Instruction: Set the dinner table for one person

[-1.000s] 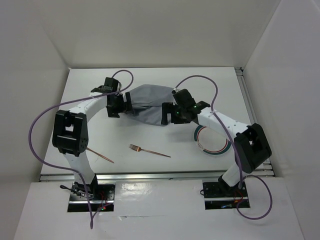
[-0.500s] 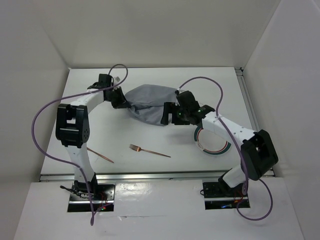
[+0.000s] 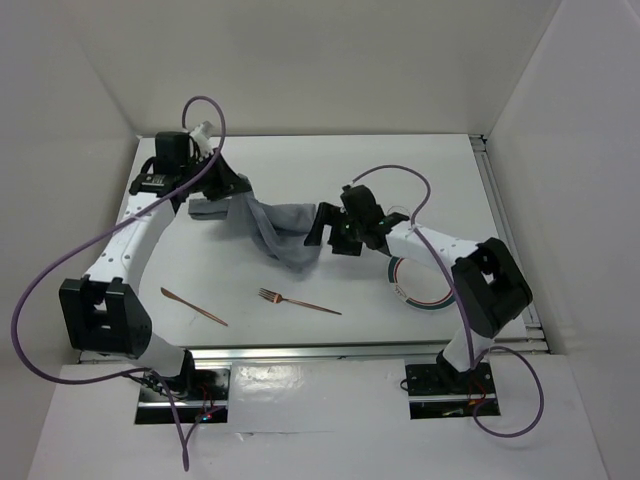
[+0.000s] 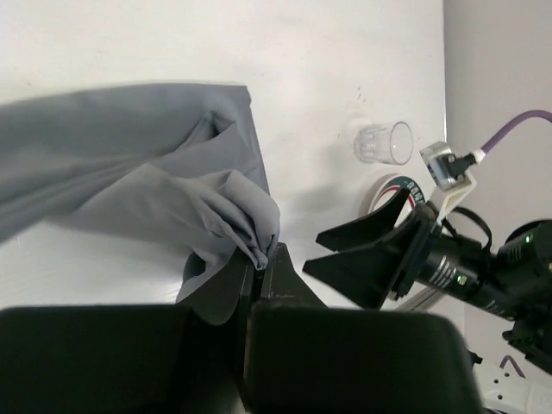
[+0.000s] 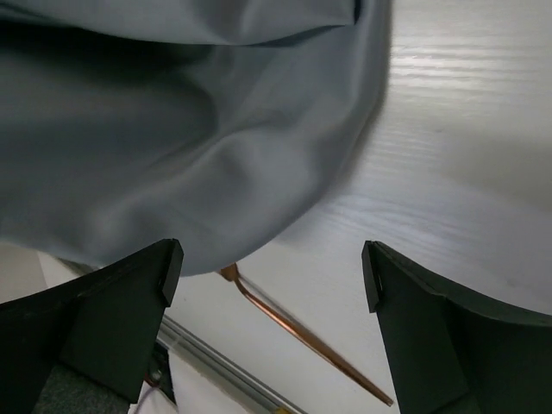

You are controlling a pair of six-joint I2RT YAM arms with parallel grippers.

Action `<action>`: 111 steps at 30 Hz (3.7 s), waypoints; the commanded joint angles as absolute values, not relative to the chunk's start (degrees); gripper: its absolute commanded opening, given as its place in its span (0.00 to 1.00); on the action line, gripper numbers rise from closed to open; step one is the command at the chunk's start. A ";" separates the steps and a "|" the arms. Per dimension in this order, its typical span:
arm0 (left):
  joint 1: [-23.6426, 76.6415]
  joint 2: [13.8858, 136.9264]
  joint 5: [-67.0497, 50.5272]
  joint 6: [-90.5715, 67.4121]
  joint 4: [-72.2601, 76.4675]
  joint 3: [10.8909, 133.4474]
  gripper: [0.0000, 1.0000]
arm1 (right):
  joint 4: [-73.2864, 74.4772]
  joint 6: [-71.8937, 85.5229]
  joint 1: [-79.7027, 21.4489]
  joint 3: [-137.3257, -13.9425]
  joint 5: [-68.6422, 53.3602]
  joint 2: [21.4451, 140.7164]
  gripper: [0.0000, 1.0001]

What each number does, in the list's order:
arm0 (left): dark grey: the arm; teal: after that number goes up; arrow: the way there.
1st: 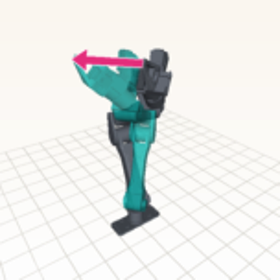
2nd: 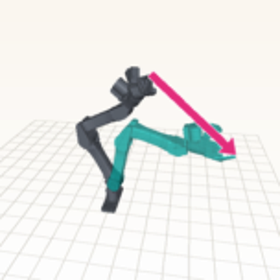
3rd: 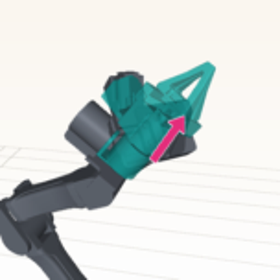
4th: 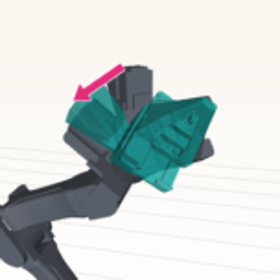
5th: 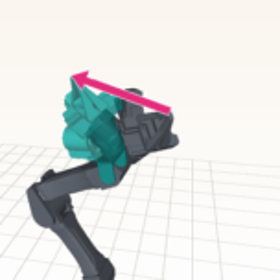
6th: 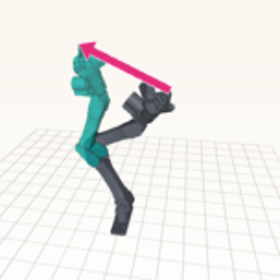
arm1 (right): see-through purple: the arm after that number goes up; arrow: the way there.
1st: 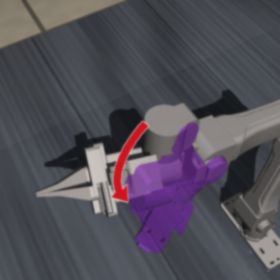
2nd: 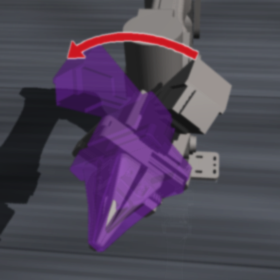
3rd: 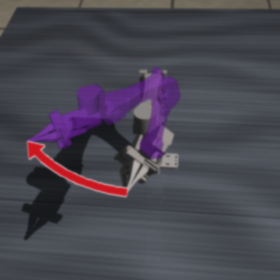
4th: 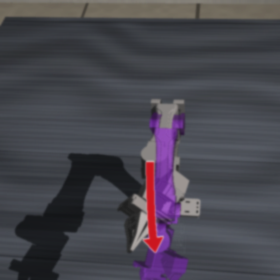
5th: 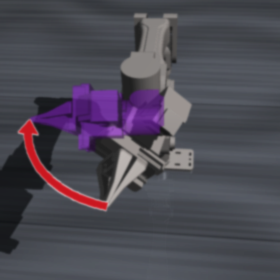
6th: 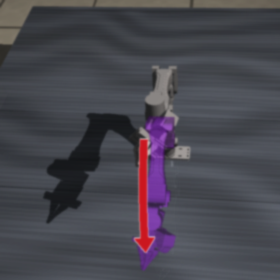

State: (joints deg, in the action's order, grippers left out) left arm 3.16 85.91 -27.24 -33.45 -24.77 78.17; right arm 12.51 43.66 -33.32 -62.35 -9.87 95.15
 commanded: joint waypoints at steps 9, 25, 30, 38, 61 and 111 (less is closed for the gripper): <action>3.87 87.45 -28.65 -33.32 -31.55 90.08 0.00 | -0.97 18.73 -50.97 -60.64 4.89 90.97 0.99; 5.01 88.07 -30.32 -33.31 -32.69 95.54 0.00 | -6.15 17.93 -54.05 -72.66 17.67 106.51 0.99; 5.54 88.59 -30.32 -33.31 -32.70 96.59 0.00 | -5.98 19.68 -52.04 -80.14 21.78 114.86 0.78; 3.70 96.23 -28.65 -31.55 -35.60 114.11 0.00 | -7.21 19.69 -34.21 -89.55 8.76 110.84 0.00; -3.87 86.93 -28.41 -30.94 -32.78 96.42 0.00 | 5.17 12.93 -25.31 -68.82 -18.01 79.99 0.00; -4.92 80.42 -10.20 -34.63 -37.18 79.37 0.00 | 15.30 51.77 -34.19 -66.36 -12.13 109.42 0.66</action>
State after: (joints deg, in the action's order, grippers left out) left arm -4.75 80.42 -9.34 -34.79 -38.79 77.28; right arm 21.85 45.69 -33.61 -66.72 -15.33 107.74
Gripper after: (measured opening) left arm 0.055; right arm 0.670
